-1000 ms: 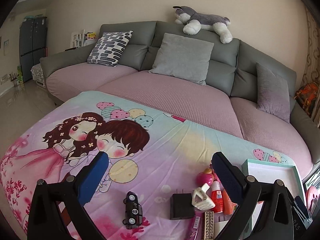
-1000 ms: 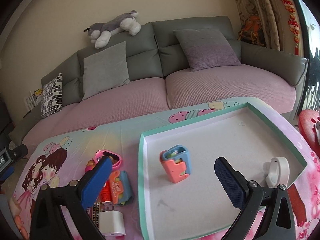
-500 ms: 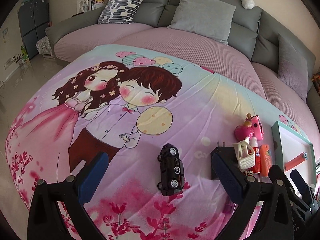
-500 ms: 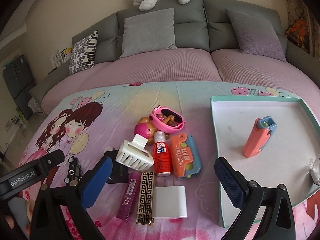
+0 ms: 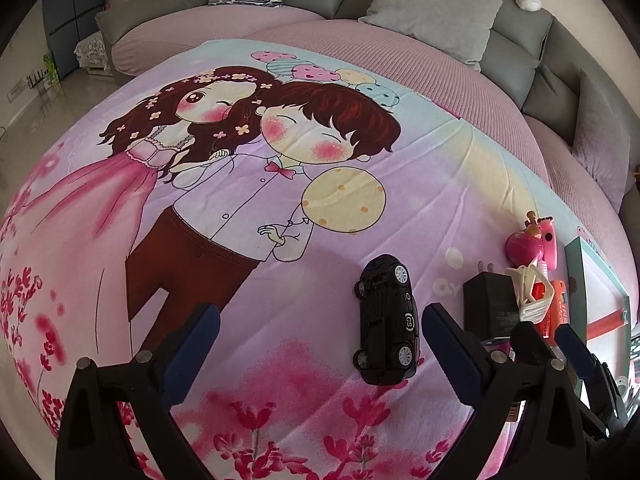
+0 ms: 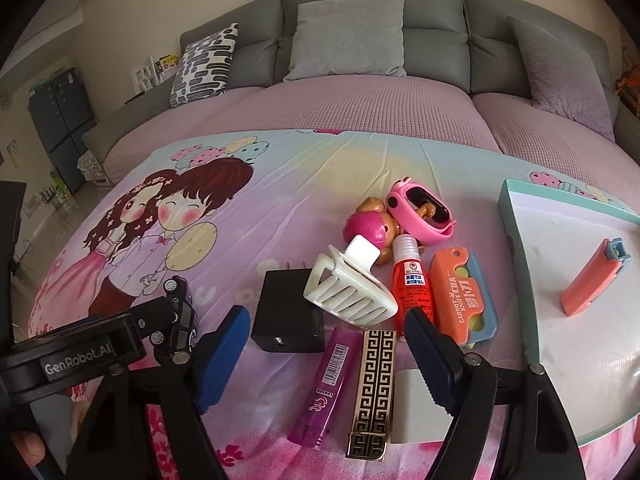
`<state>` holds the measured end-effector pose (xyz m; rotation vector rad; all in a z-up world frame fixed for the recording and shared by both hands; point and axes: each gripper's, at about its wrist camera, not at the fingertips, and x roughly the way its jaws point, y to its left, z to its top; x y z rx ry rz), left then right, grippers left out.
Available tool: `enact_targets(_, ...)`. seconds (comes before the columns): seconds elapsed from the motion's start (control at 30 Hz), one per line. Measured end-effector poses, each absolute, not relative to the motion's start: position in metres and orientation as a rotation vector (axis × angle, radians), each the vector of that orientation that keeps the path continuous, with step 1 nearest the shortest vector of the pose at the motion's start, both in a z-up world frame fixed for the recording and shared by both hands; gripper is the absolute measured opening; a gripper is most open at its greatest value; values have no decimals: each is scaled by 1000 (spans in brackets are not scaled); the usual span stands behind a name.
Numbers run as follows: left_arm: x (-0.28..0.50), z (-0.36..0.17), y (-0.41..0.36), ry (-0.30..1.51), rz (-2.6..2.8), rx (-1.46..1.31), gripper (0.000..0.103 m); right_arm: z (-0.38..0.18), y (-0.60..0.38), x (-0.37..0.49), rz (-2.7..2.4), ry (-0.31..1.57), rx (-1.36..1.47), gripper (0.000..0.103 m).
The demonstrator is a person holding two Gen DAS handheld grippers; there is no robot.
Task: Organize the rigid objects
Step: 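Grasp the black toy car with the left tool while the right tool grasps the black charger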
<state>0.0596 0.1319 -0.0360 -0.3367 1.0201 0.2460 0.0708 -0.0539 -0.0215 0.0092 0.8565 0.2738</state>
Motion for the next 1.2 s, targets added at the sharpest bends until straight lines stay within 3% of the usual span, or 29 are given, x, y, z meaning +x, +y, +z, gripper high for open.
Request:
enact_targets(0.07,61,-38,135,1024,241,-358,100,-22,-48,70,283,853,-8,72)
enact_targets(0.17,62,-41,139,1030,220,-388,88,-25,-38,70,299,856,-32,67)
enact_targets(0.33,63,-43,140,1032,191,-413,87,-32,-28,72,300,872,-68,54)
enact_targets(0.7,75,-51,130,1048,136,-398,80,-48,-22,79,292,906,-83,45)
enact_targets(0.87,77,-51,126,1045,108,-387,66,-51,-20,81,289,910,-86,45)
enact_targets(1.07,80,-52,115,1049,44,-380,36,-53,-21,82,293,916,-73,46)
enact_targets(1.2,80,-50,112,1044,33,-369,35,-52,-21,81,295,913,-68,45)
